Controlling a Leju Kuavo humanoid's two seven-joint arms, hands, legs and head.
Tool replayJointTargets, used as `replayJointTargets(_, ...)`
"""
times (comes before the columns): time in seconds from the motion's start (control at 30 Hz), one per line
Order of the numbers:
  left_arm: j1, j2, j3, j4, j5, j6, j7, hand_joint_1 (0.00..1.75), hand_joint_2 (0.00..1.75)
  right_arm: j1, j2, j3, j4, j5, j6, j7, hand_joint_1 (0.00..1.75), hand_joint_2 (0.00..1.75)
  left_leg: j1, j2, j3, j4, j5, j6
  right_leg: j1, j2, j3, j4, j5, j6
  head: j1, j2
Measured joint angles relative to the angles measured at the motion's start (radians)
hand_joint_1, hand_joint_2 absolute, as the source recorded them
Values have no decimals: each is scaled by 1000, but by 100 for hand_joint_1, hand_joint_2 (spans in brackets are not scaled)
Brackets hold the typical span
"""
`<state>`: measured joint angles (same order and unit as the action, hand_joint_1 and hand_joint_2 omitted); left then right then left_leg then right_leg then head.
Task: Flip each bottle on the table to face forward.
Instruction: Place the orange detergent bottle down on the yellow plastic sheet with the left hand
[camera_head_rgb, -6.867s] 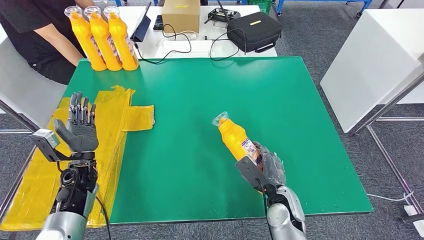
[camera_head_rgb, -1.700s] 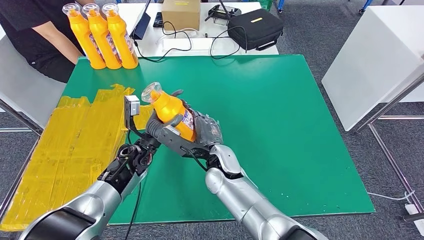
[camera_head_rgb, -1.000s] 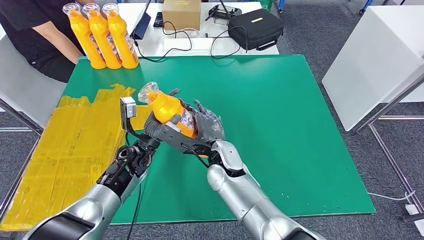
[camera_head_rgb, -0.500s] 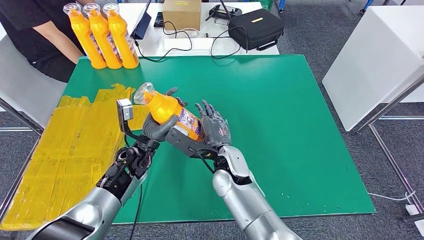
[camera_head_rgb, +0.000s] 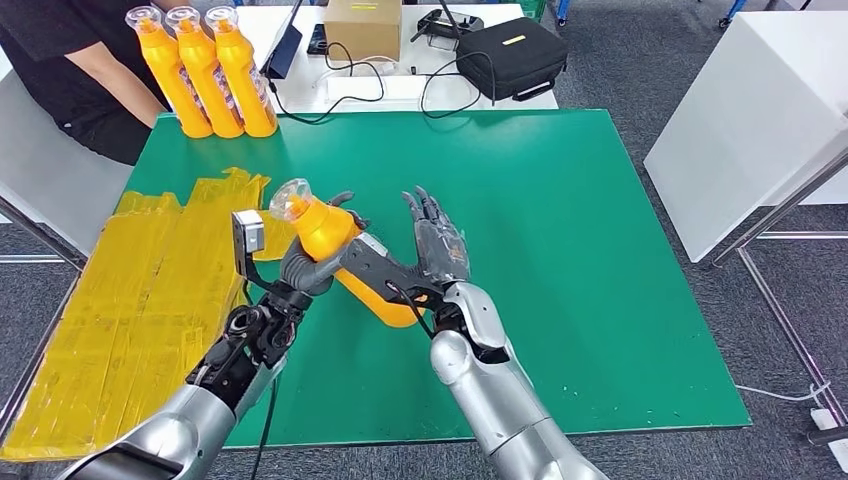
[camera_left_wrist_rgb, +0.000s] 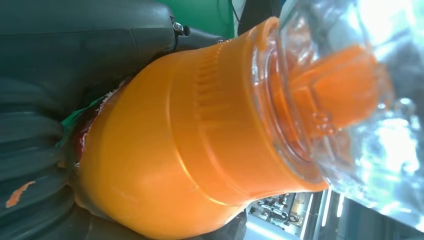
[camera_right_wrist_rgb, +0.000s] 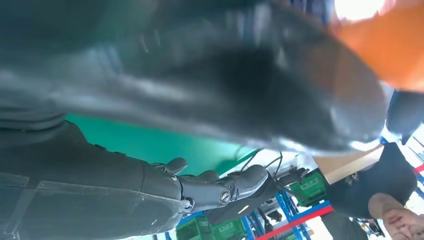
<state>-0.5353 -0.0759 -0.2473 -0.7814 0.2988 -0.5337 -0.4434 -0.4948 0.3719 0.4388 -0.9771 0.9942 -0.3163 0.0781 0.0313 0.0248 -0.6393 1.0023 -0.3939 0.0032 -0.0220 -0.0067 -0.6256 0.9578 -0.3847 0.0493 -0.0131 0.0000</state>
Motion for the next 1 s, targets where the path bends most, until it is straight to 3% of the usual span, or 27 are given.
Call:
replayJointTargets(0.23,22,6,4,-15,-20,11,-9,175,175,22,0,-11,-43,35,0,-17,0,0,0,0,0,0,0,0,0,0,0,0,0,0,0,0)
replayJointTargets(0.53,143,16,25,-117,-82,58,-33,175,175,190,-28,-54,-290,96,21,-64,0,0,0,0,-1,0,-1,-1,0,0,-1,0,-1,0,0,0)
replayJointTargets(0.63,174,24,39,-163,-114,124,-41,175,175,230,-34,-53,-353,81,25,-104,0,0,0,0,-3,-1,-1,-1,0,0,-1,0,-1,0,0,0)
replayJointTargets(0.73,228,60,129,-230,-192,236,-95,175,175,243,-29,10,-396,32,17,-175,0,0,0,8,-1,-1,-2,-3,0,5,-5,2,-1,-1,0,0)
replayJointTargets(0.83,271,80,254,-307,-312,252,-112,175,175,248,-47,85,-438,11,-15,-137,0,0,0,7,1,-1,-1,-3,1,3,-12,3,-3,-4,-3,0)
replayJointTargets(1.0,260,44,284,-354,-476,365,-120,175,175,331,-110,91,-557,17,-43,-124,0,0,0,-12,-1,-1,1,-3,0,-16,-6,3,-8,-5,-2,0)
